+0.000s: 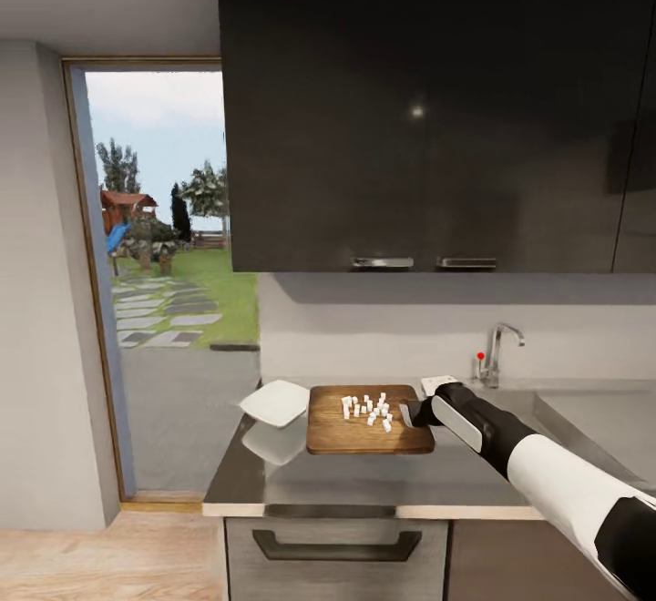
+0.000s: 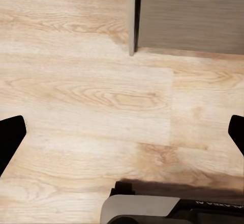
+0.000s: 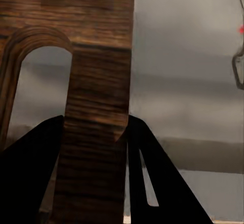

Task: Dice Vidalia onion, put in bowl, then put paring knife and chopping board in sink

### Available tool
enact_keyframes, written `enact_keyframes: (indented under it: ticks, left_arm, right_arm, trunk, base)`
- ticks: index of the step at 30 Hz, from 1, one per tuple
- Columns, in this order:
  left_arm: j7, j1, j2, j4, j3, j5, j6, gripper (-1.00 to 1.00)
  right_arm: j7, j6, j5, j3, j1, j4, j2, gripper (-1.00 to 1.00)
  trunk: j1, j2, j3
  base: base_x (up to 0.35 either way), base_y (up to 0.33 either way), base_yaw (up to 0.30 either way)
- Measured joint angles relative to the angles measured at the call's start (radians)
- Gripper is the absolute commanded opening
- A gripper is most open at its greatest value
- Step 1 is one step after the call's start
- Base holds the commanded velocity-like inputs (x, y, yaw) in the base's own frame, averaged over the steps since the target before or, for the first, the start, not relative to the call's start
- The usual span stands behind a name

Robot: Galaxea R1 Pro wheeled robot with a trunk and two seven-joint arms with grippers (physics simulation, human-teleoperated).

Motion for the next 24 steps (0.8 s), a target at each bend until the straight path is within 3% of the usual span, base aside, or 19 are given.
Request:
enact_keyframes:
  ticks: [15, 24]
  left_arm:
    - [0.0, 0.0, 0.001, 0.0, 0.0, 0.0, 0.0, 1.0]
    - [0.0, 0.0, 0.002, 0.0, 0.0, 0.0, -0.001, 1.0]
  right_arm:
    - [0.0, 0.0, 0.0, 0.0, 0.0, 0.0, 0.0, -1.0]
    - [0.001, 0.0, 0.002, 0.001, 0.0, 0.0, 0.001, -1.0]
  trunk:
    - [0.0, 0.0, 0.014]
    - [0.0, 0.0, 0.015]
  base:
    - [0.214, 0.257, 0.0]
    - [0.047, 0.044, 0.0]
